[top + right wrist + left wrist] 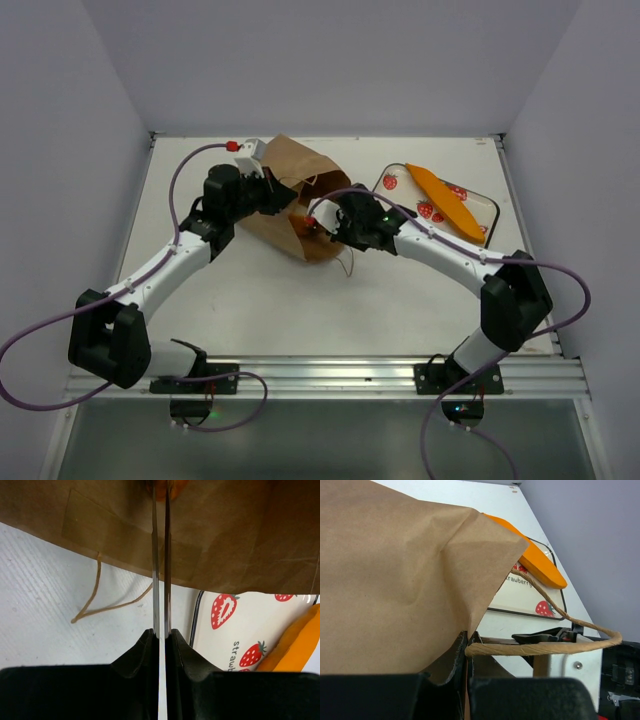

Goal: Take the fake bread out of the paper bag

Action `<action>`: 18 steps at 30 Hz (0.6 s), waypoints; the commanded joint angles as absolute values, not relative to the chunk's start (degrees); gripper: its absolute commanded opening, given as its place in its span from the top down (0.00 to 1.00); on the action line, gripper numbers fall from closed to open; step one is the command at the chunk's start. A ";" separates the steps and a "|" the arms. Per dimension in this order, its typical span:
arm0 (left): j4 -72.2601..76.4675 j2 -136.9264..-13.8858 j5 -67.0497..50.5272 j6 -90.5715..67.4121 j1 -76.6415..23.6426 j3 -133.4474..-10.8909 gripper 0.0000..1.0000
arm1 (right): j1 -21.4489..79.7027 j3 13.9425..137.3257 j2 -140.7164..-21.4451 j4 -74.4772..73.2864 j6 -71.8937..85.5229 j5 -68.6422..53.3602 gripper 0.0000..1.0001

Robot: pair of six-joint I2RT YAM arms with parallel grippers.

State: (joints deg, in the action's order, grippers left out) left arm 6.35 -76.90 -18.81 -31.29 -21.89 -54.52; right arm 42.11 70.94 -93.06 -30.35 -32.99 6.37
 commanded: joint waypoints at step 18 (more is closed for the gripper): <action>9.58 -76.64 -17.14 -26.19 -20.92 -56.69 1.00 | 41.84 64.60 -71.98 -38.05 -32.08 3.43 1.00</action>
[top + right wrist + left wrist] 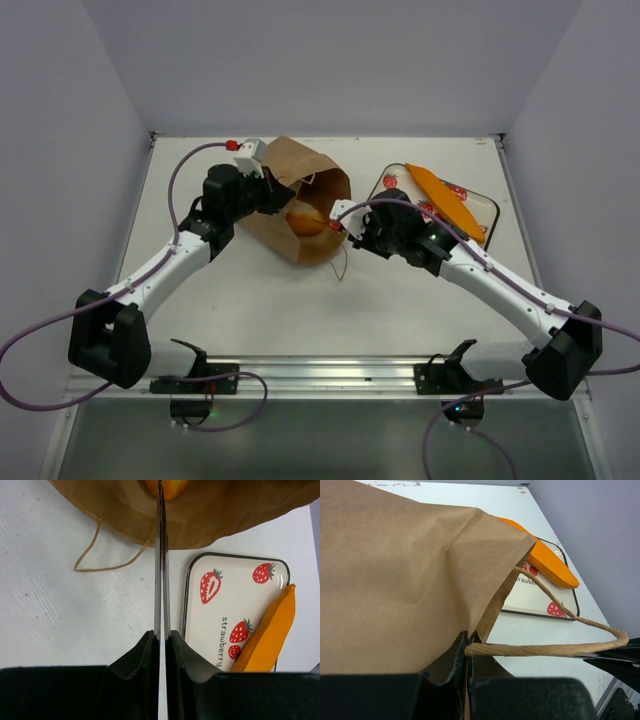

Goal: Take the fake bread out of the paper bag

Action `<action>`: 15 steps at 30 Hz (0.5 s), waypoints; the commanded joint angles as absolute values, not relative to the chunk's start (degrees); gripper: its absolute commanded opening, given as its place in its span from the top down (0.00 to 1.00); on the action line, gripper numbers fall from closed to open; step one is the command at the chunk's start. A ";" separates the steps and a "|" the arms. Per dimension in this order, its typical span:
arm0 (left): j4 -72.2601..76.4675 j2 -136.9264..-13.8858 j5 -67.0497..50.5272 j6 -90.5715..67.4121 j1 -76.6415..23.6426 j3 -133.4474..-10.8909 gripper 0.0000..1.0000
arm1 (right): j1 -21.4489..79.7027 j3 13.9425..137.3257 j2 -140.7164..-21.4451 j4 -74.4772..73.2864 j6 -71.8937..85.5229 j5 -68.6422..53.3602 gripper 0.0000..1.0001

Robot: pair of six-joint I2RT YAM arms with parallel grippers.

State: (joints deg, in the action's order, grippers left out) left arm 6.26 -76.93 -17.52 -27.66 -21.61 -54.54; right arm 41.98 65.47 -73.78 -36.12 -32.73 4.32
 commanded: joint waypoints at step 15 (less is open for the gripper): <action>7.04 -75.06 -20.83 -25.31 -20.83 -57.04 1.00 | 41.92 67.94 -81.39 -33.23 -36.11 6.24 0.76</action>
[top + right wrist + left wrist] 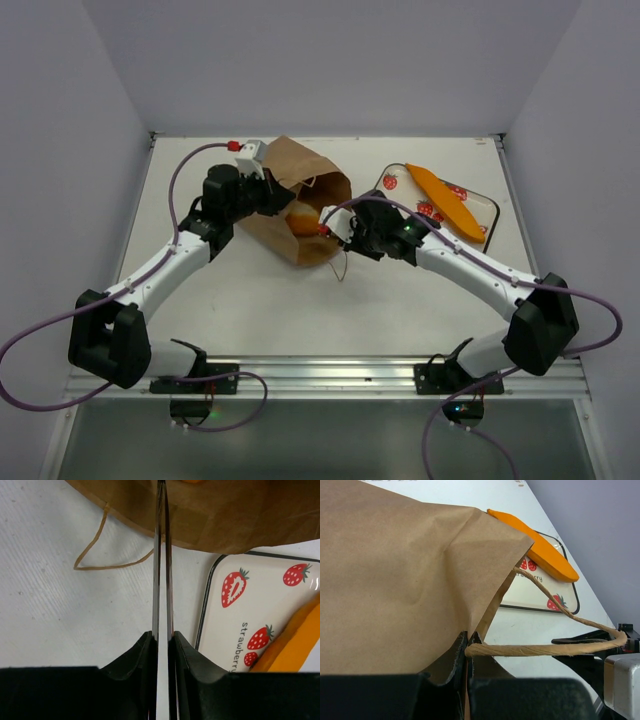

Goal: Take the fake bread out of the paper bag

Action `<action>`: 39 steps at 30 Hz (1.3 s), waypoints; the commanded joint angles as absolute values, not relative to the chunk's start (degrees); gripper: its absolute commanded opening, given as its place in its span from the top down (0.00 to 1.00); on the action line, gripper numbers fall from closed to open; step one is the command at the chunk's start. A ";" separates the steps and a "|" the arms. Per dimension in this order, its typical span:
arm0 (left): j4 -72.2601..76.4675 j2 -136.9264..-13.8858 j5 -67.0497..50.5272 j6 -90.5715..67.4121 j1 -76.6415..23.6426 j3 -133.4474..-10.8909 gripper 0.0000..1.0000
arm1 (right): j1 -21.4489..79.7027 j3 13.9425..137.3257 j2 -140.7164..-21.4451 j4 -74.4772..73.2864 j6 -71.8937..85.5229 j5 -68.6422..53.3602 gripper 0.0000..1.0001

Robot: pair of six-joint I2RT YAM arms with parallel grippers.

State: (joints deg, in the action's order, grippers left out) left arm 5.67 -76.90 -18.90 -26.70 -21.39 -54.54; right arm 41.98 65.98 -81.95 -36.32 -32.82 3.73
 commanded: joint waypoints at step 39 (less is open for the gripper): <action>0.09 -74.79 -22.32 -28.30 -20.48 -64.34 0.99 | 49.75 60.03 -79.36 -25.05 -55.89 23.98 0.46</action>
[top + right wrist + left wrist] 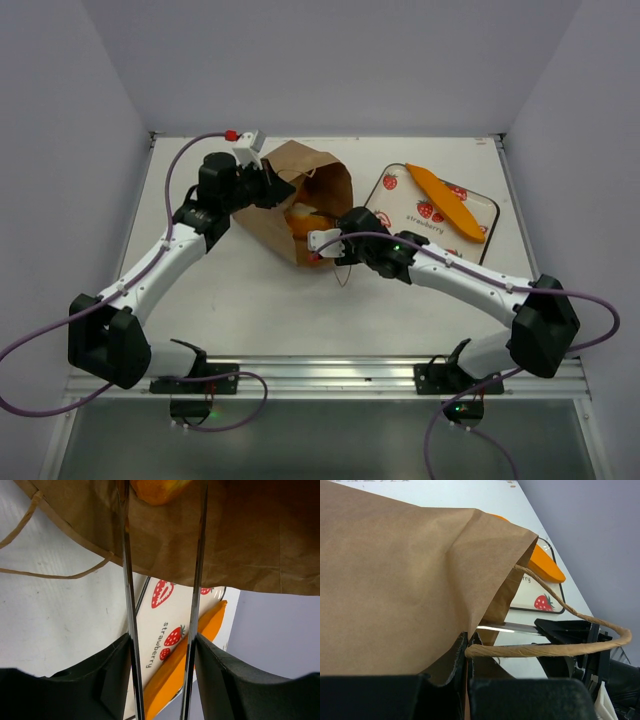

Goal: Take the fake bread out of the paper bag

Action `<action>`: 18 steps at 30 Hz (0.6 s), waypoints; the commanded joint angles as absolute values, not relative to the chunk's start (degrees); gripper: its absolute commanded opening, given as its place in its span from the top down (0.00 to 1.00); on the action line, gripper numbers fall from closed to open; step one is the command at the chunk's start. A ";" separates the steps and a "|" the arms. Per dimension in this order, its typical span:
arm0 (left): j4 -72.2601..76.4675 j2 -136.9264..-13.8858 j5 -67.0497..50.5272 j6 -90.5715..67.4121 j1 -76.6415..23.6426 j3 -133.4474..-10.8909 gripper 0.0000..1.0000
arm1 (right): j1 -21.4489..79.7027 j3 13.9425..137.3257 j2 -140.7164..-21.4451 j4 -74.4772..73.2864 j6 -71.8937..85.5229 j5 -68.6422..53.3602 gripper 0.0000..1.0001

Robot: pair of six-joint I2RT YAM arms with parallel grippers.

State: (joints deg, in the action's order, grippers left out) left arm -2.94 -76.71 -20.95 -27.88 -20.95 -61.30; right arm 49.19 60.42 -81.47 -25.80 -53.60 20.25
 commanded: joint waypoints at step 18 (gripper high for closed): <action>-1.05 -74.18 -25.92 -30.85 -20.39 -64.42 0.99 | 54.58 53.18 -83.41 -8.62 -63.72 35.33 0.51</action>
State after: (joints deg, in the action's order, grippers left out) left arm -4.97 -76.20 -22.13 -28.53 -20.64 -61.63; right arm 53.69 53.65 -82.70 -15.14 -60.69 30.79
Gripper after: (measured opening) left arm 0.015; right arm 0.506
